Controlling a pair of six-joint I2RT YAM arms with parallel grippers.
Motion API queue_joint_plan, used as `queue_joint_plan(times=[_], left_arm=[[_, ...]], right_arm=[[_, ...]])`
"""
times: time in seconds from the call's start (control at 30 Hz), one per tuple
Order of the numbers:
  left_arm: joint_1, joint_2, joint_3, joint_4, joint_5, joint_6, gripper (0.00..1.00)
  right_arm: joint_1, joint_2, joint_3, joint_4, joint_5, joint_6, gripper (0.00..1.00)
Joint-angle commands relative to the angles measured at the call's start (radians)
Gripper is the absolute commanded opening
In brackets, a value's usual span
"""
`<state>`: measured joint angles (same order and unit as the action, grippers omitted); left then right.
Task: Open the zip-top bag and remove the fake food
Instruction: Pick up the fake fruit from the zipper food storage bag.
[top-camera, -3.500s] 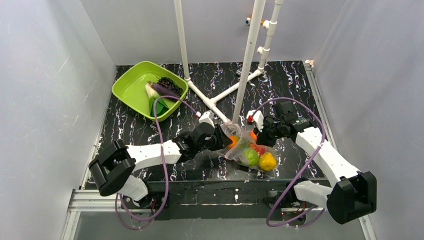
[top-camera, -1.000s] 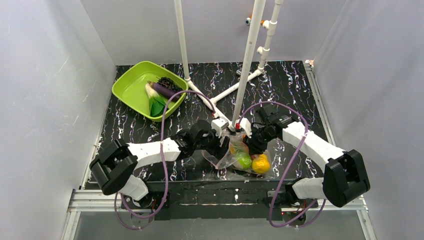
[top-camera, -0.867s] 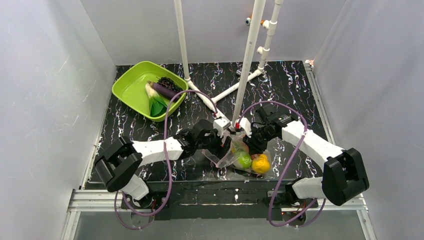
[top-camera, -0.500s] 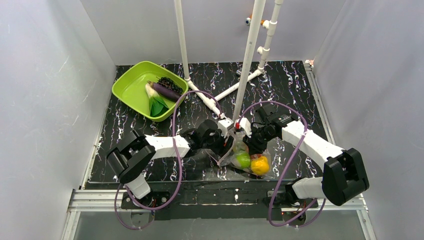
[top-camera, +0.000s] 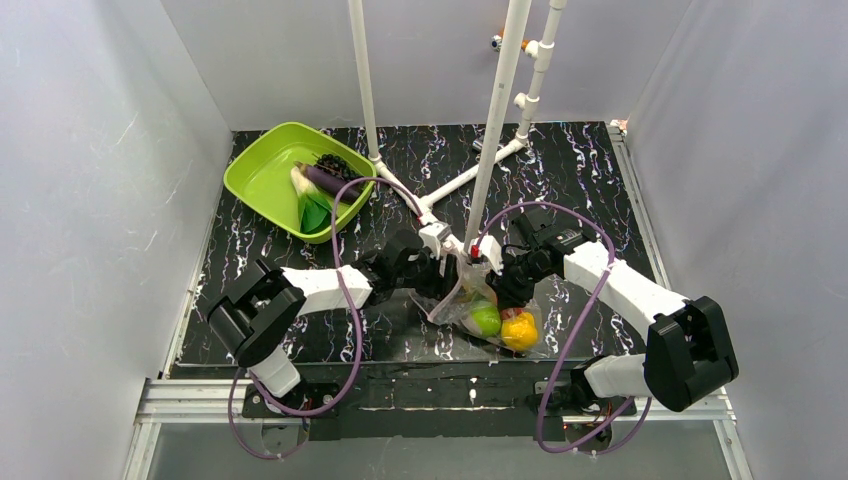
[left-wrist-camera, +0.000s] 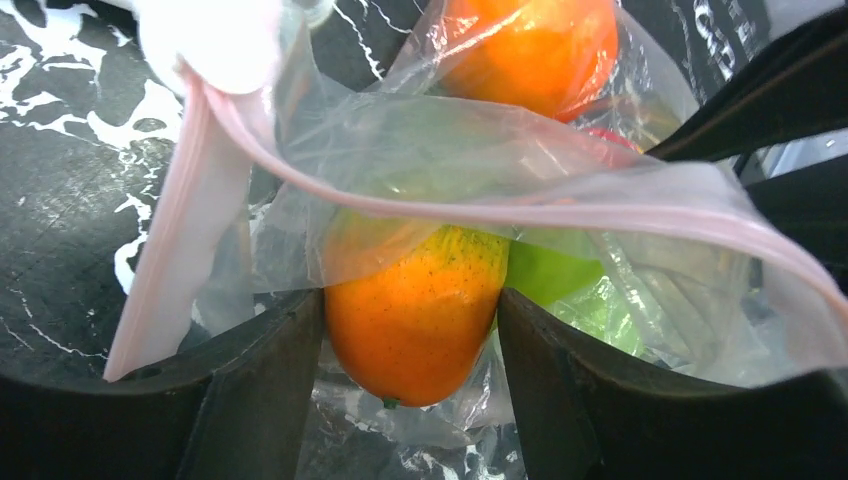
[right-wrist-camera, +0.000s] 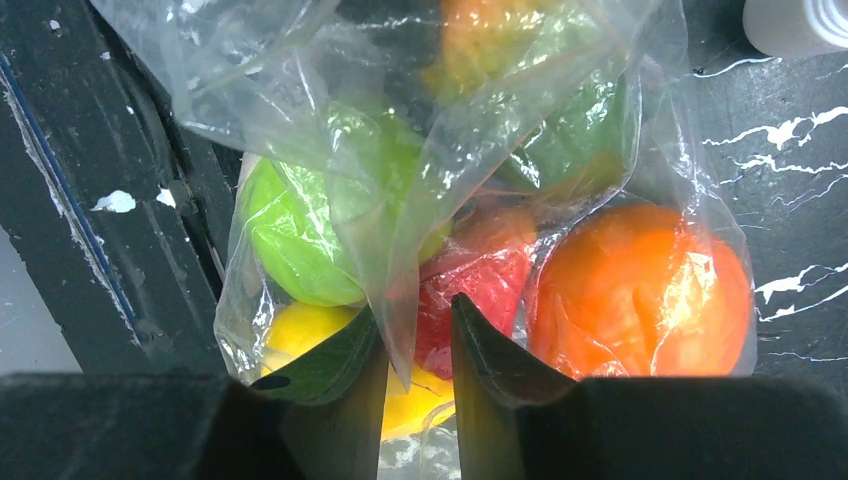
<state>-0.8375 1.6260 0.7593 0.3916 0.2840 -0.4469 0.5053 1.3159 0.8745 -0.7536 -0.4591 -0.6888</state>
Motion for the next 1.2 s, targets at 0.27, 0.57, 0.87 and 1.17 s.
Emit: queue_joint_plan(times=[0.27,0.57,0.87,1.17], left_arm=[[0.040,0.010,0.004,0.033,0.081,-0.095,0.63],[0.027,0.063,0.027,-0.013,0.123,-0.031,0.64],[0.018,0.081,0.039,-0.031,0.111,-0.013,0.43],[0.018,-0.085,0.035,-0.158,0.115,0.041,0.00]], right_arm=[[0.004,-0.017,0.021,-0.001,-0.018,-0.010,0.35],[0.005,-0.012,0.024,-0.003,-0.020,-0.011,0.35],[0.005,-0.010,0.026,-0.003,-0.020,-0.011,0.35],[0.004,-0.029,0.011,0.007,-0.006,-0.009,0.35]])
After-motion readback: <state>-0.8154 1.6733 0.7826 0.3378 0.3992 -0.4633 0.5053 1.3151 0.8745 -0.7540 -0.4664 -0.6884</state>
